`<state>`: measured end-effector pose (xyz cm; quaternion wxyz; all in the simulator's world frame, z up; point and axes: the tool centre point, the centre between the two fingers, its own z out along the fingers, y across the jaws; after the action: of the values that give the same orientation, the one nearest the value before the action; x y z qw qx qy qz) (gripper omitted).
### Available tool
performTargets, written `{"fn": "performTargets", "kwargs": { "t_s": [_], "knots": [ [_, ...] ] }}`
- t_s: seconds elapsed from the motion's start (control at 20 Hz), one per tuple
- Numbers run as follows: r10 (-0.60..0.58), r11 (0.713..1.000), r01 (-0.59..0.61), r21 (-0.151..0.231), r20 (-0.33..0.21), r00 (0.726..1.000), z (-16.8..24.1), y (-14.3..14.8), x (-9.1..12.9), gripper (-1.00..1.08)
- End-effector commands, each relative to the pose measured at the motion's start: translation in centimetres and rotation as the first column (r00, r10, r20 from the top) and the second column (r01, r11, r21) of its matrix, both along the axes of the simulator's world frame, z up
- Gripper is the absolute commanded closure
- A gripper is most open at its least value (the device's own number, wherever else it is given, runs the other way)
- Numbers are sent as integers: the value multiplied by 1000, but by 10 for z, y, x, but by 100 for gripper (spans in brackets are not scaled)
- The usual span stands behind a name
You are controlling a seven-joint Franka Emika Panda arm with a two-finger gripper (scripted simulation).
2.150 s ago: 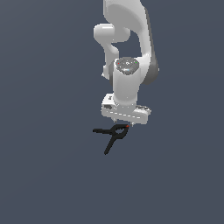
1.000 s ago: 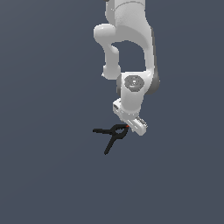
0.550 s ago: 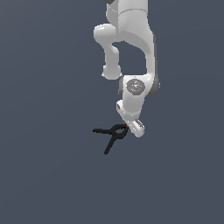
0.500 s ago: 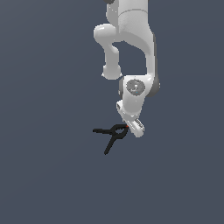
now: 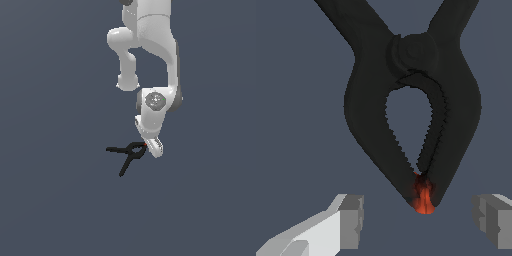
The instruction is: Pick up the object and move it to a goal position.
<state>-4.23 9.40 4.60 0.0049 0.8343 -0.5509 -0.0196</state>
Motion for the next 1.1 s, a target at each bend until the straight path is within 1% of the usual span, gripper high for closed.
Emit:
{"fn": "performTargets", "kwargs": {
  "t_s": [0.0,0.65,0.7,1.05],
  "knots": [
    [0,1000,0,0,0,1000,0,0,0,-60],
    [-5,1000,5,0,0,1000,-30,0,-2,-60],
    [-5,1000,5,0,0,1000,-30,0,-2,108],
    [-5,1000,5,0,0,1000,-30,0,-2,108]
  ]
}}
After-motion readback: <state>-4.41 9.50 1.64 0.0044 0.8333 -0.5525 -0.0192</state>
